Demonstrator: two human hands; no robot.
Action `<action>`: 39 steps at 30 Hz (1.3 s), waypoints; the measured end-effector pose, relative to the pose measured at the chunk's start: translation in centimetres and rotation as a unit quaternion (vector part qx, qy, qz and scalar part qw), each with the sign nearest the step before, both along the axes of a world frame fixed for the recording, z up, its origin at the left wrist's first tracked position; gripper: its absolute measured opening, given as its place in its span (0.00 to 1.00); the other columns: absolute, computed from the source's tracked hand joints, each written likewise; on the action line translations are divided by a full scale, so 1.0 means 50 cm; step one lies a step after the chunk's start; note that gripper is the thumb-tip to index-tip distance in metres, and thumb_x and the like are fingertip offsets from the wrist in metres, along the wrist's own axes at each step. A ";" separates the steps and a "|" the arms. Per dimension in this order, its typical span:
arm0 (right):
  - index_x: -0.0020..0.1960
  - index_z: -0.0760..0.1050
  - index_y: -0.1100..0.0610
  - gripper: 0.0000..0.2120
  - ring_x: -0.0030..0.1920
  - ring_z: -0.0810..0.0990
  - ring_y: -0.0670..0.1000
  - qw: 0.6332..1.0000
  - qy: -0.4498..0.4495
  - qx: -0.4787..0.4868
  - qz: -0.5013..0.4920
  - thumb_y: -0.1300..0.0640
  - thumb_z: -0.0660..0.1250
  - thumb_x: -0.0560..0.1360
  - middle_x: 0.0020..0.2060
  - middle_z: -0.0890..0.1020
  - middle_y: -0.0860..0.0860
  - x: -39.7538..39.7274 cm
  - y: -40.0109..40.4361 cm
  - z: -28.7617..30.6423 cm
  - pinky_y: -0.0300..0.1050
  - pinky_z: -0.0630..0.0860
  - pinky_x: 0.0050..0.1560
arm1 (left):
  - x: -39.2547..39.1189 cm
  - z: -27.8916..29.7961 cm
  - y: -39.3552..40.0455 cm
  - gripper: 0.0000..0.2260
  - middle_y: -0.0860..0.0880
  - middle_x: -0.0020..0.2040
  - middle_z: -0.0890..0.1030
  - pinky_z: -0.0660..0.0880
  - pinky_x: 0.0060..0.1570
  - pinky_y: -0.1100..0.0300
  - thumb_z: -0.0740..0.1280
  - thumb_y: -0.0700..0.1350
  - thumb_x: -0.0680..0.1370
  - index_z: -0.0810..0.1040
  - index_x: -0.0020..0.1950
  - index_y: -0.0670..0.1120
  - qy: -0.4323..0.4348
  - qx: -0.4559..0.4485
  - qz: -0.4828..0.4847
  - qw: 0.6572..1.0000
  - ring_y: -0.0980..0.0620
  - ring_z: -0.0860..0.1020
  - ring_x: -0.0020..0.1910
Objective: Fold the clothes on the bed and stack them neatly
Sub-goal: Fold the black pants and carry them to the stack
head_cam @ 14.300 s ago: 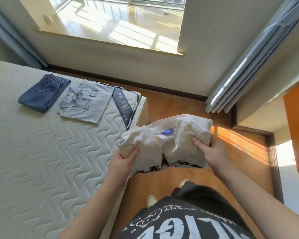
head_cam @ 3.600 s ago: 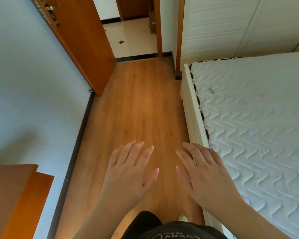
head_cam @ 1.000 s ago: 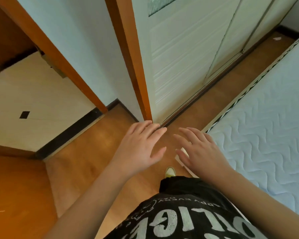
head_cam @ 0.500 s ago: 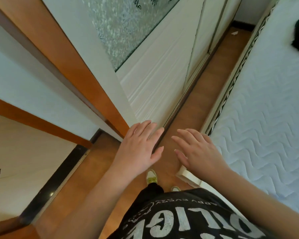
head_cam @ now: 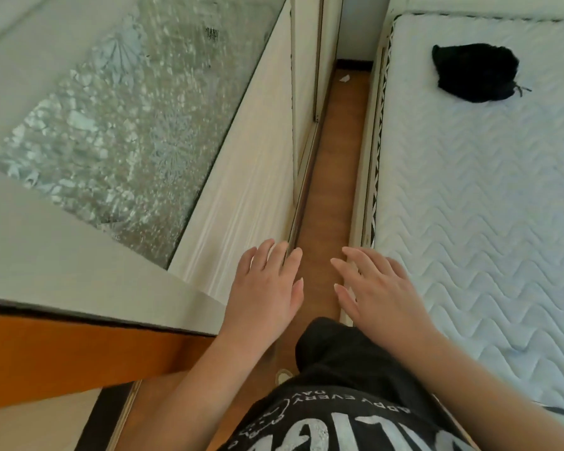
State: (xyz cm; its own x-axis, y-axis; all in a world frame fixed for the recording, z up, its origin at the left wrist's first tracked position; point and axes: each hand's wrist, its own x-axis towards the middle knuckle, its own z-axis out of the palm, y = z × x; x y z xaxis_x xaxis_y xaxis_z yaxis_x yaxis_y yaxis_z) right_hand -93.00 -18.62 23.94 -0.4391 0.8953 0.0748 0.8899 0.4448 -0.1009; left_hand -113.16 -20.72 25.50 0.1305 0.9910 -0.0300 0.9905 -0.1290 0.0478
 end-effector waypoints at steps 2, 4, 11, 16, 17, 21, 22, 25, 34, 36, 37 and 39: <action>0.66 0.76 0.52 0.18 0.66 0.75 0.55 1.000 -0.009 0.002 -0.015 0.47 0.65 0.78 0.65 0.77 0.51 0.002 0.029 0.000 0.52 0.72 0.63 | 0.015 -0.001 0.033 0.20 0.46 0.69 0.74 0.65 0.70 0.44 0.62 0.52 0.80 0.72 0.71 0.47 -0.012 -0.004 0.004 1.000 0.43 0.70 0.71; 0.66 0.76 0.52 0.19 0.66 0.74 0.54 1.000 -0.014 0.007 -0.024 0.46 0.63 0.78 0.65 0.77 0.51 0.006 0.066 -0.002 0.51 0.71 0.64 | 0.034 -0.005 0.076 0.21 0.47 0.71 0.73 0.63 0.72 0.44 0.60 0.53 0.81 0.71 0.72 0.49 -0.030 -0.003 0.019 0.999 0.44 0.68 0.73; 0.66 0.76 0.52 0.19 0.67 0.74 0.55 0.998 -0.015 -0.011 -0.053 0.46 0.63 0.78 0.66 0.76 0.52 0.057 0.244 -0.017 0.54 0.72 0.64 | 0.070 -0.031 0.259 0.25 0.53 0.76 0.65 0.52 0.75 0.54 0.48 0.59 0.80 0.64 0.76 0.54 -0.095 -0.057 -0.011 0.994 0.52 0.58 0.77; 0.66 0.77 0.51 0.19 0.66 0.75 0.55 0.997 -0.014 -0.035 -0.066 0.46 0.65 0.77 0.65 0.77 0.51 0.101 0.383 -0.007 0.54 0.73 0.63 | 0.085 -0.039 0.386 0.27 0.57 0.78 0.60 0.49 0.76 0.54 0.45 0.62 0.79 0.59 0.78 0.57 -0.101 -0.083 -0.039 0.991 0.55 0.53 0.78; 0.66 0.76 0.52 0.19 0.67 0.74 0.55 0.997 -0.012 -0.043 -0.069 0.47 0.64 0.77 0.66 0.77 0.52 0.111 0.411 -0.003 0.55 0.73 0.63 | 0.095 -0.030 0.417 0.27 0.56 0.77 0.61 0.51 0.76 0.53 0.46 0.61 0.79 0.60 0.77 0.56 -0.100 -0.076 -0.028 0.992 0.53 0.54 0.78; 0.69 0.74 0.52 0.21 0.69 0.71 0.56 0.994 -0.003 -0.071 -0.079 0.47 0.58 0.79 0.69 0.74 0.52 0.146 0.509 0.017 0.55 0.70 0.66 | 0.133 0.004 0.533 0.26 0.52 0.75 0.66 0.56 0.76 0.52 0.48 0.58 0.81 0.63 0.77 0.53 -0.060 -0.049 -0.024 0.997 0.51 0.59 0.76; 0.70 0.73 0.52 0.21 0.70 0.70 0.55 0.993 0.001 -0.078 -0.089 0.46 0.57 0.80 0.70 0.73 0.51 0.154 0.531 0.023 0.55 0.68 0.68 | 0.142 0.011 0.563 0.25 0.52 0.75 0.66 0.56 0.75 0.52 0.49 0.57 0.81 0.62 0.77 0.52 -0.047 -0.042 -0.023 0.998 0.51 0.59 0.76; 0.70 0.72 0.52 0.21 0.71 0.69 0.55 0.989 0.020 -0.075 -0.122 0.46 0.58 0.80 0.71 0.72 0.51 0.178 0.595 0.036 0.56 0.67 0.69 | 0.176 0.030 0.658 0.24 0.52 0.74 0.67 0.59 0.74 0.51 0.51 0.56 0.82 0.61 0.77 0.52 -0.032 -0.013 -0.017 0.999 0.51 0.61 0.75; 0.73 0.68 0.49 0.24 0.73 0.65 0.53 0.976 0.028 -0.086 -0.200 0.44 0.52 0.80 0.73 0.69 0.49 0.210 0.800 0.026 0.53 0.63 0.71 | 0.276 0.008 0.974 0.23 0.50 0.68 0.74 0.64 0.70 0.50 0.56 0.56 0.80 0.70 0.73 0.49 -0.056 0.047 -0.128 0.989 0.48 0.69 0.70; 0.73 0.68 0.50 0.23 0.73 0.66 0.54 0.971 0.016 -0.079 -0.223 0.44 0.54 0.81 0.72 0.70 0.50 0.219 0.859 0.017 0.52 0.64 0.71 | 0.317 -0.008 1.067 0.22 0.50 0.68 0.74 0.64 0.69 0.50 0.56 0.56 0.80 0.70 0.72 0.49 -0.065 0.053 -0.164 0.983 0.48 0.68 0.70; 0.72 0.69 0.50 0.22 0.72 0.68 0.54 0.968 0.015 -0.069 -0.242 0.45 0.57 0.80 0.72 0.71 0.50 0.224 0.890 0.015 0.53 0.65 0.70 | 0.341 -0.015 1.118 0.22 0.50 0.68 0.73 0.64 0.69 0.50 0.56 0.56 0.81 0.69 0.72 0.49 -0.068 0.052 -0.185 0.979 0.48 0.68 0.70; 0.71 0.71 0.51 0.21 0.71 0.71 0.55 0.957 0.023 -0.055 -0.284 0.46 0.61 0.79 0.70 0.73 0.51 0.236 0.951 0.014 0.54 0.68 0.68 | 0.386 -0.023 1.216 0.21 0.50 0.69 0.73 0.64 0.69 0.50 0.56 0.55 0.81 0.69 0.72 0.49 -0.074 0.047 -0.219 0.972 0.49 0.68 0.71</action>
State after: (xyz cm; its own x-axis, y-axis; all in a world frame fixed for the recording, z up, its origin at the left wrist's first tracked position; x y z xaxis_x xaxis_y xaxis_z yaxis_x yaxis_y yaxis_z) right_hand -81.19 28.94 24.66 0.1226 0.9921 -0.0269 0.9783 -0.1254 -0.1650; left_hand -93.87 40.08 24.35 0.5359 0.8371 0.1094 0.8231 -0.5469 0.1527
